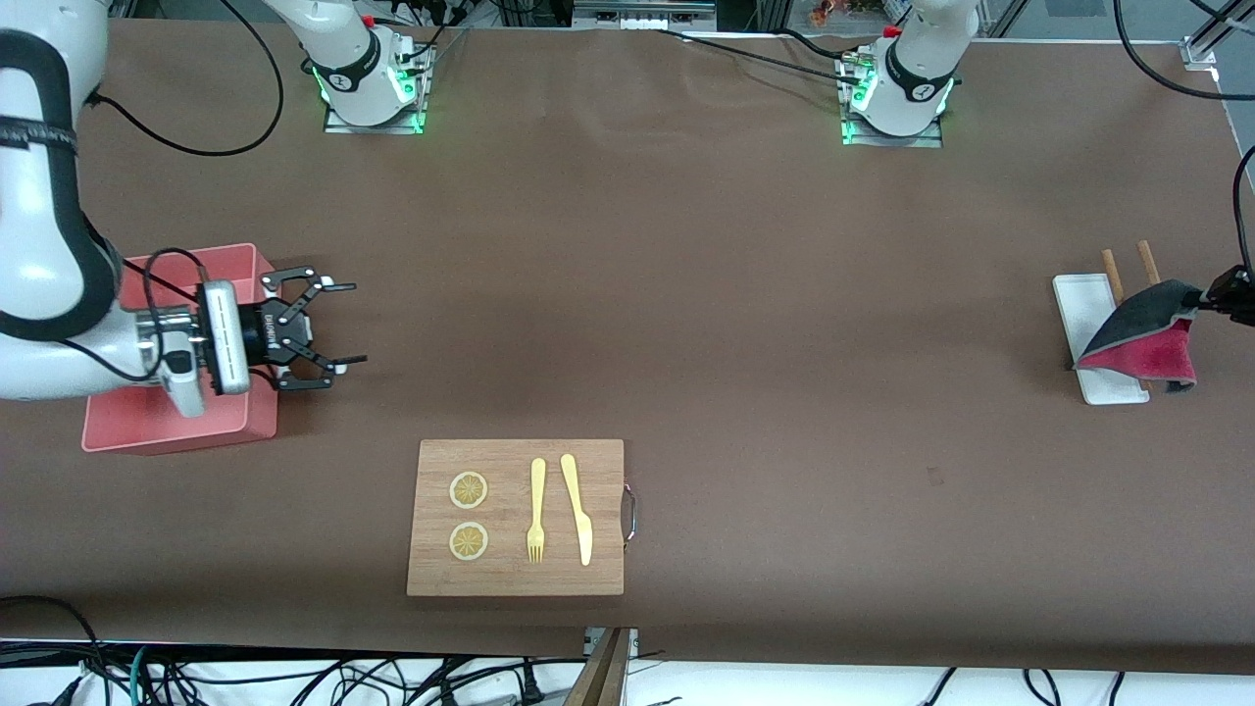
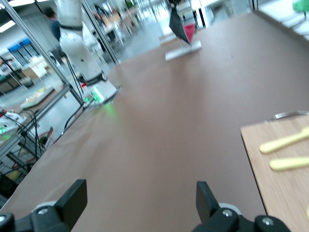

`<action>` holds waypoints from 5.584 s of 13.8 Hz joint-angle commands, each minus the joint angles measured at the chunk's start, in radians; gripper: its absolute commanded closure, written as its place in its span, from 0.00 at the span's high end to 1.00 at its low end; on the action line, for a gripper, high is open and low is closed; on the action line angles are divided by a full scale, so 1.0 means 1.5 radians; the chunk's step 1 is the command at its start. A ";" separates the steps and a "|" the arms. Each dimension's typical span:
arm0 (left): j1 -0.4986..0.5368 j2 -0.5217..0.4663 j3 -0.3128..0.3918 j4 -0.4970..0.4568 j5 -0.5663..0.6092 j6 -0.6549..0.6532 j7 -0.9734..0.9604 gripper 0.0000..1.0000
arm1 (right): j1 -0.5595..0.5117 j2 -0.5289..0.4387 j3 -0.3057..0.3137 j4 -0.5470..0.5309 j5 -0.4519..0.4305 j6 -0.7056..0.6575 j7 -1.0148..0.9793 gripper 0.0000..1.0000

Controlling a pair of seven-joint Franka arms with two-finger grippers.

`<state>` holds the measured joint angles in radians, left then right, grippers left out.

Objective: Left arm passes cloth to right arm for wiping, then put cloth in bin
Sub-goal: 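Carry the cloth toward the right gripper while the right gripper approaches, then grasp the cloth with the right gripper and release the left gripper, then pull the cloth away with the right gripper while the left gripper withdraws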

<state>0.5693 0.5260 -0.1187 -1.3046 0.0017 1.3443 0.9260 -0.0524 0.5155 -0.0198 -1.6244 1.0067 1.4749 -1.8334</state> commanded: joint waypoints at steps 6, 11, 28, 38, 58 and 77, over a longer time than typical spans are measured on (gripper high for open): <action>-0.001 -0.135 -0.233 -0.007 -0.036 -0.105 -0.315 0.00 | 0.075 -0.012 0.046 -0.069 0.248 0.061 -0.084 1.00; -0.085 -0.080 -0.292 -0.009 -0.196 -0.082 -0.411 0.00 | 0.191 -0.016 0.046 -0.069 0.389 0.182 -0.092 1.00; -0.406 -0.014 -0.293 -0.009 -0.437 0.290 -0.437 0.00 | 0.380 0.063 0.047 -0.048 0.631 0.365 -0.247 1.00; -0.407 -0.025 -0.290 -0.009 -0.427 0.307 -0.463 0.00 | 0.373 0.052 0.034 -0.126 0.648 0.347 -0.305 1.00; -0.407 -0.037 -0.287 -0.009 -0.425 0.312 -0.453 1.00 | 0.319 0.016 0.023 -0.077 0.495 0.367 -0.150 0.00; -0.228 -0.111 -0.253 0.055 0.109 0.102 -0.475 1.00 | 0.213 -0.293 -0.012 -0.165 -0.466 0.215 0.974 0.00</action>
<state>0.2381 0.3681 -0.5182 -1.2652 0.1341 1.5126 0.2403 0.2774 0.1223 -0.0476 -1.8212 0.3931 1.8238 -0.5643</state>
